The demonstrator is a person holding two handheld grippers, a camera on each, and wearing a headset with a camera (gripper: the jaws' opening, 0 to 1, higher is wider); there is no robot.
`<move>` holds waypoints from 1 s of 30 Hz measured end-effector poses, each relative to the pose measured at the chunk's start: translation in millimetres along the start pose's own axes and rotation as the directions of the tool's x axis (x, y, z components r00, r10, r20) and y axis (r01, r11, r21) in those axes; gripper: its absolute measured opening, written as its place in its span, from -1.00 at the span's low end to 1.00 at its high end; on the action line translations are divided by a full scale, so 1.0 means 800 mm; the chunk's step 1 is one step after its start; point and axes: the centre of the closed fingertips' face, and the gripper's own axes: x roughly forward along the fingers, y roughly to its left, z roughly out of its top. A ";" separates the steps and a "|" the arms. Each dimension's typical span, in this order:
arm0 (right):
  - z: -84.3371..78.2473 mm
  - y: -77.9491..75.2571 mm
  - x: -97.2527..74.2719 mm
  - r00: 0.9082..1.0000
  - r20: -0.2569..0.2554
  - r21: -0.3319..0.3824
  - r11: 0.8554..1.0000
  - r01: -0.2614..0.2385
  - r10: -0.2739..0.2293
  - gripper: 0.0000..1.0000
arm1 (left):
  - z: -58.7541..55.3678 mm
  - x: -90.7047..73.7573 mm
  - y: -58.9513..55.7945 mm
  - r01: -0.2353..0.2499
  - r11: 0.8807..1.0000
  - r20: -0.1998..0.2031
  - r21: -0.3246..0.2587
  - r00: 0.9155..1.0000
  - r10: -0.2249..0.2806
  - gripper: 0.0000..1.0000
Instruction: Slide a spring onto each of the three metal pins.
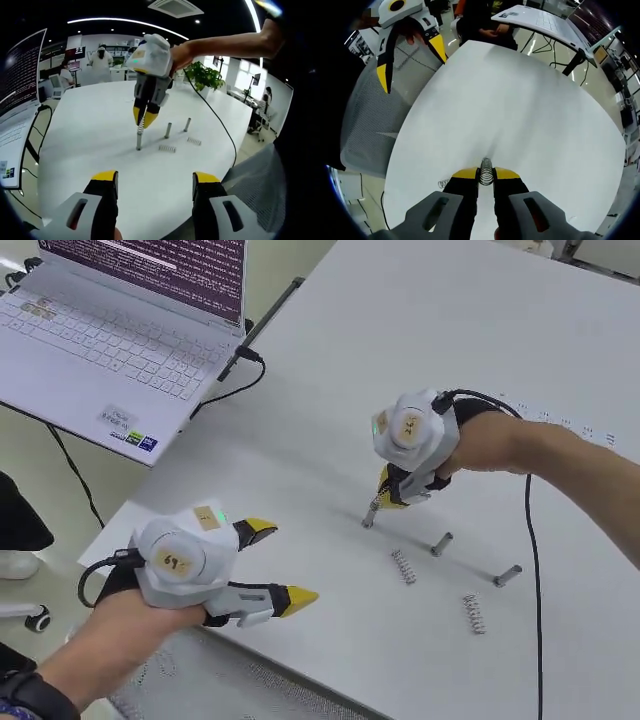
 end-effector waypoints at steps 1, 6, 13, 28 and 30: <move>0.000 0.000 0.000 1.000 -0.001 -0.001 1.000 0.000 0.000 -0.83 | 0.000 0.000 0.000 0.000 1.000 0.000 -0.001 1.000 0.000 0.11; 0.001 0.001 0.004 1.000 -0.011 -0.010 1.000 -0.006 0.006 -0.83 | -0.001 0.000 0.001 0.000 1.000 -0.001 -0.003 1.000 0.000 0.11; -0.001 0.000 0.009 0.999 -0.032 -0.028 1.000 -0.011 0.010 -0.83 | -0.001 0.000 0.002 -0.001 1.000 -0.003 -0.006 1.000 0.001 0.10; 0.001 0.001 0.024 0.998 -0.058 -0.049 0.998 -0.029 0.027 -0.83 | -0.002 0.001 0.003 -0.002 1.000 -0.003 -0.011 1.000 0.002 0.10; 0.001 0.001 0.027 0.998 -0.060 -0.052 0.998 -0.030 0.027 -0.83 | -0.002 0.001 0.004 -0.002 1.000 -0.003 -0.013 1.000 0.002 0.10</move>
